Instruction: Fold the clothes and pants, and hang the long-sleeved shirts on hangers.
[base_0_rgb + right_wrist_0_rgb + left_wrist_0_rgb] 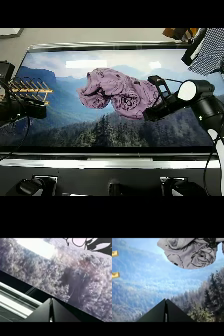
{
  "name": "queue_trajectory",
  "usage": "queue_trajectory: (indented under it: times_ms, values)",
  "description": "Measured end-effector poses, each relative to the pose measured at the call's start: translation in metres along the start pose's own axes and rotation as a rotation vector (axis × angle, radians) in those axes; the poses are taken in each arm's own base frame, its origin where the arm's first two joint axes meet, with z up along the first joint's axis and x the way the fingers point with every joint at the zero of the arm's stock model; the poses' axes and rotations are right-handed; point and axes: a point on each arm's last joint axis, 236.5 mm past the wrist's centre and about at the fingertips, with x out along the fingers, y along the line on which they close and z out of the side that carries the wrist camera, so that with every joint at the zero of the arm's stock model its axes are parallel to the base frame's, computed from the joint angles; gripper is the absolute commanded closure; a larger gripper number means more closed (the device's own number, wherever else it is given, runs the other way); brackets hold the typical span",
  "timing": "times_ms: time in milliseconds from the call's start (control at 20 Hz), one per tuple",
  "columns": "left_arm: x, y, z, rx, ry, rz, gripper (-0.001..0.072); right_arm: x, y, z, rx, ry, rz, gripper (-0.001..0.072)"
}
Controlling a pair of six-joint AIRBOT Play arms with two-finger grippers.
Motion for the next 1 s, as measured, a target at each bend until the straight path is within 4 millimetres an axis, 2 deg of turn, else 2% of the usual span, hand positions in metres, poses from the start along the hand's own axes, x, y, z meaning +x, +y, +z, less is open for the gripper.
queue_trajectory:
  times_ms: [300, 350, 400, 450, 550, 650, 800, 900, 1000]
  values:
    - [0.002, 0.000, -0.001, 0.001, 0.004, 0.000, 0.0677, 0.000, 0.000, 0.000, 0.001, 0.001, -0.001, 0.0666]
    - [0.002, 0.000, -0.001, 0.001, 0.003, 0.000, 0.0577, 0.000, 0.000, 0.000, 0.002, 0.002, -0.001, 0.0666]
    - [0.002, 0.000, 0.000, 0.001, -0.001, 0.000, 0.0266, 0.000, 0.000, 0.000, 0.004, 0.002, -0.001, 0.0666]
    - [0.003, -0.001, 0.000, 0.001, -0.004, -0.001, 0.0037, 0.000, 0.000, 0.000, 0.004, 0.001, -0.001, 0.0666]
    - [0.012, 0.001, -0.004, -0.041, 0.005, 0.005, 0.0028, 0.000, 0.000, 0.000, 0.004, 0.002, -0.001, 0.0666]
    - [0.033, 0.011, -0.018, -0.144, 0.047, 0.029, 0.0029, 0.000, 0.000, 0.000, 0.003, 0.001, -0.001, 0.0666]
    - [0.087, 0.013, -0.046, -0.369, 0.129, -0.016, 0.0029, 0.000, 0.000, 0.000, 0.003, 0.002, -0.001, 0.0666]
    - [0.126, 0.002, -0.052, -0.515, 0.158, -0.106, 0.0029, 0.000, 0.000, 0.000, 0.002, 0.002, -0.001, 0.0666]
    - [0.162, -0.012, -0.051, -0.622, 0.174, -0.202, 0.0029, 0.000, 0.000, 0.000, 0.000, 0.000, -0.002, 0.0666]
